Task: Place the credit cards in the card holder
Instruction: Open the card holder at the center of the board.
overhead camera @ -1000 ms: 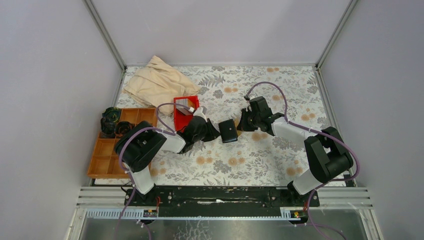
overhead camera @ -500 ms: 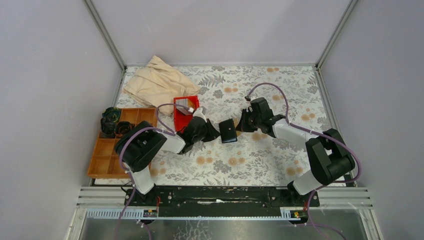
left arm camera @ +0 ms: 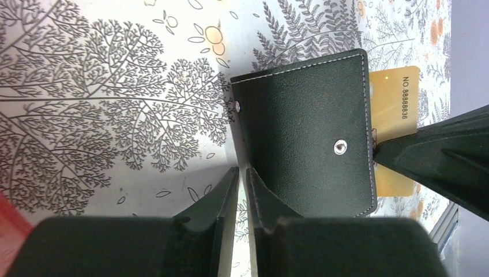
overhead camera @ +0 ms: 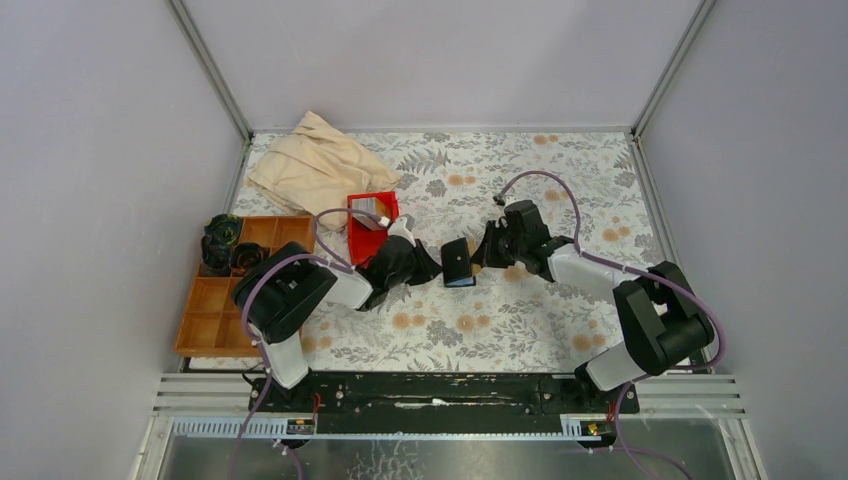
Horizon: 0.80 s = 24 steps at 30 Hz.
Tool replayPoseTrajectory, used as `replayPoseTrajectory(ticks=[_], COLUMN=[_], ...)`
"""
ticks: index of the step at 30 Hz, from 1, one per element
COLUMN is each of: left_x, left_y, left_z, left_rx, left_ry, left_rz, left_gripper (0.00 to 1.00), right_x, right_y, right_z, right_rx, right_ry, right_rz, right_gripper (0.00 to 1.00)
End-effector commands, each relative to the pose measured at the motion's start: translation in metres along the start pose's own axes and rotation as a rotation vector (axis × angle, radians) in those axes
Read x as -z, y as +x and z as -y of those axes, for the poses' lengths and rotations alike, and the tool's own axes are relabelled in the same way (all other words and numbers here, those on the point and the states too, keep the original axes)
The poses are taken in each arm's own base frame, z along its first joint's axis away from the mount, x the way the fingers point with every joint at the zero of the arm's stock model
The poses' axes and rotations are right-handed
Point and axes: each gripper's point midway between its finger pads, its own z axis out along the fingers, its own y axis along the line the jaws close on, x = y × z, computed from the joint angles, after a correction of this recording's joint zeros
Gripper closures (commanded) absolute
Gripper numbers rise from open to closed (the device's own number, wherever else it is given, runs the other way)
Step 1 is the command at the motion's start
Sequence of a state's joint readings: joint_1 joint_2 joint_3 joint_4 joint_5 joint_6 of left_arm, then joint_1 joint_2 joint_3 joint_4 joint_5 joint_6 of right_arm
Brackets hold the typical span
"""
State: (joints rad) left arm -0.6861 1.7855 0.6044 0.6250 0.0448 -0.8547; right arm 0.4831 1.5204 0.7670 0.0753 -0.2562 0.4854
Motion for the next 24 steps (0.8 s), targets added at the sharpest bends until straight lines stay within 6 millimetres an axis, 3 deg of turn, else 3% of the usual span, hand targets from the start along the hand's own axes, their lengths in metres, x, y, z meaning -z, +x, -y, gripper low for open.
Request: replayPoseTrajectory(ticks=[1, 15, 24], left_x=[0.014, 0.013, -0.008], left_y=[0.071, 0.094, 0.096], left_z=[-0.056, -0.052, -0.034], left_rx=[-0.033, -0.059, -0.055], left_ry=[-0.179, -0.184, -0.135], left_rz=[-0.224, -0.268, -0.283], left_gripper=[0.82, 0.83, 0.82], right_x=[0.008, 0.007, 0.016], right_y=[-0.016, -0.01, -0.009], right_z=[-0.019, -0.021, -0.019], right_rx=[-0.003, -0.018, 0.003], right_ry=[-0.079, -0.116, -0.103], right_rz=[0.066, 0.073, 0.08], right_gripper=[1.0, 1.0, 1.0])
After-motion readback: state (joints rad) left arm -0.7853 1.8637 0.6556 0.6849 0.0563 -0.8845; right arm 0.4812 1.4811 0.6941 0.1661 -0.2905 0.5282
